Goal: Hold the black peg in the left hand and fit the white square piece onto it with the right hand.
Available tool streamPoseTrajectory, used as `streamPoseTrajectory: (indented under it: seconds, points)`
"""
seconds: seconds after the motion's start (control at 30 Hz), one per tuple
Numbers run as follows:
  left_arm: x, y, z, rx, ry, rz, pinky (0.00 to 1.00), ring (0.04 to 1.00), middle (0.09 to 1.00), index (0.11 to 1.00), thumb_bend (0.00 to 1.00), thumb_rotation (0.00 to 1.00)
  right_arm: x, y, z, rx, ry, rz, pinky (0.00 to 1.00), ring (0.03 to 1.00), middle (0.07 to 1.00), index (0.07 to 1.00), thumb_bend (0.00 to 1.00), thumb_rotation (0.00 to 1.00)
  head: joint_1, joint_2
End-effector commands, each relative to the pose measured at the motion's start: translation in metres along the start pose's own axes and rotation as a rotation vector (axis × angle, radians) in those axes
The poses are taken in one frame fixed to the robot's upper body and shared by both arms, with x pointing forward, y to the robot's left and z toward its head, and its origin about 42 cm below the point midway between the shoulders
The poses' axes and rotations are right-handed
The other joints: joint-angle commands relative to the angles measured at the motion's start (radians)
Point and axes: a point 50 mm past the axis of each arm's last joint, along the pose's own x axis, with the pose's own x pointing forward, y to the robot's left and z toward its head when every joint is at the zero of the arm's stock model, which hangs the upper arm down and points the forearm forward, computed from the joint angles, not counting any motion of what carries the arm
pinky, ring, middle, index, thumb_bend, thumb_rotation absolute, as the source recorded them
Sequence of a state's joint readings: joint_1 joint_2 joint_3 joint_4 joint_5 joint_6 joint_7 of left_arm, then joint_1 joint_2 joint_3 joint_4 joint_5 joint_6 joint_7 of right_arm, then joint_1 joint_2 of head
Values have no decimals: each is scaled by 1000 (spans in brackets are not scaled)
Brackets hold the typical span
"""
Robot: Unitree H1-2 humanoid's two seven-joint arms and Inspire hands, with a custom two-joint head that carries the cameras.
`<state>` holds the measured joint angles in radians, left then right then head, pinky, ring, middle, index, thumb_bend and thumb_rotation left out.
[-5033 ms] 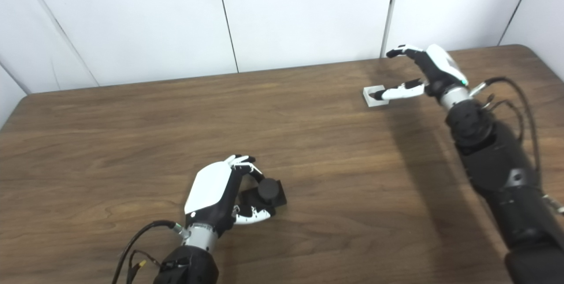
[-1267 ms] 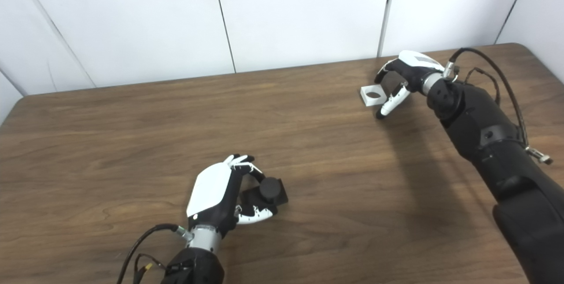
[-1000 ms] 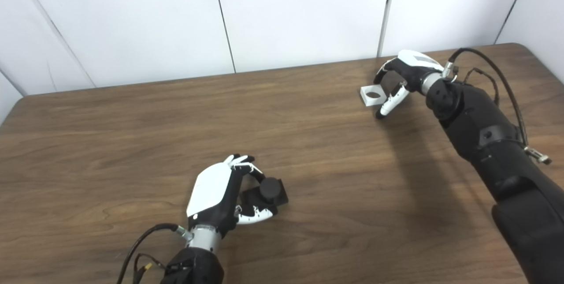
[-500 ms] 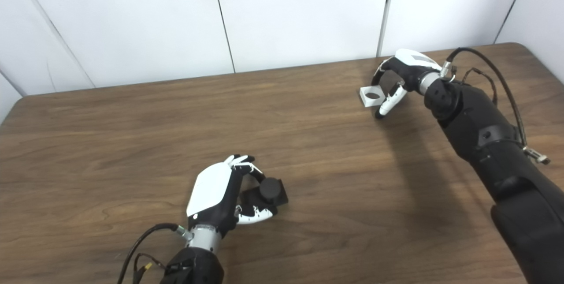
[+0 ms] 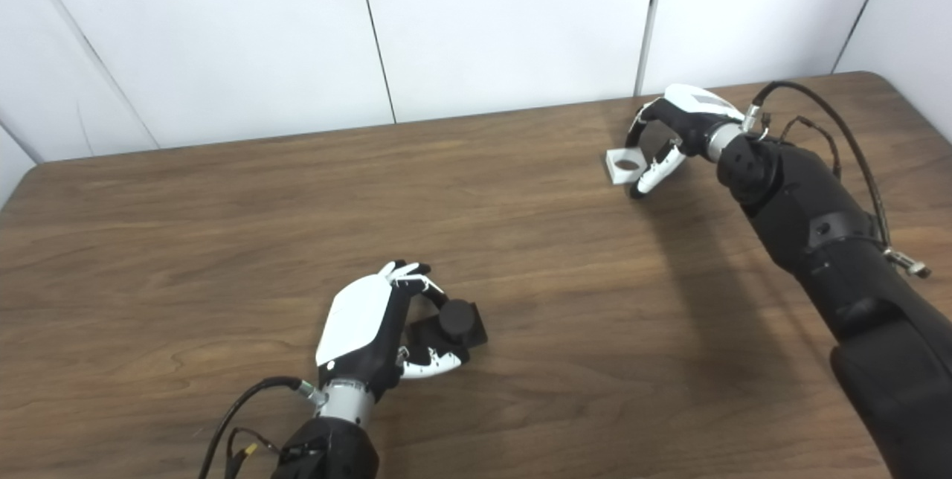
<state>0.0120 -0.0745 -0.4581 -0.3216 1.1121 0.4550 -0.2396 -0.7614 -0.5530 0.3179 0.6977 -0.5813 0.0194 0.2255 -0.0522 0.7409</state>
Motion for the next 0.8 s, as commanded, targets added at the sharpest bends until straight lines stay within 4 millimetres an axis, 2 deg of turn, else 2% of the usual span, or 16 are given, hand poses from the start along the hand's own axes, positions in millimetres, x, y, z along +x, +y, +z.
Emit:
streamPoseTrajectory:
  seconds: [0.0,0.17,0.77]
  points:
    - [-1,-12,2,-15,7,-79,821,951,872,491,500,76,3,-25,9,-23,-35,-68,953,970,888,493,522,145,-1,1]
    - [-1,-11,3,-8,6,-72,823,945,866,490,501,75,2,-24,9,-24,-38,-66,915,971,875,492,520,144,1,2]
    - [-1,-12,3,-29,8,-68,816,947,867,488,501,75,0,-21,5,6,-29,-77,896,965,901,490,524,141,4,5]
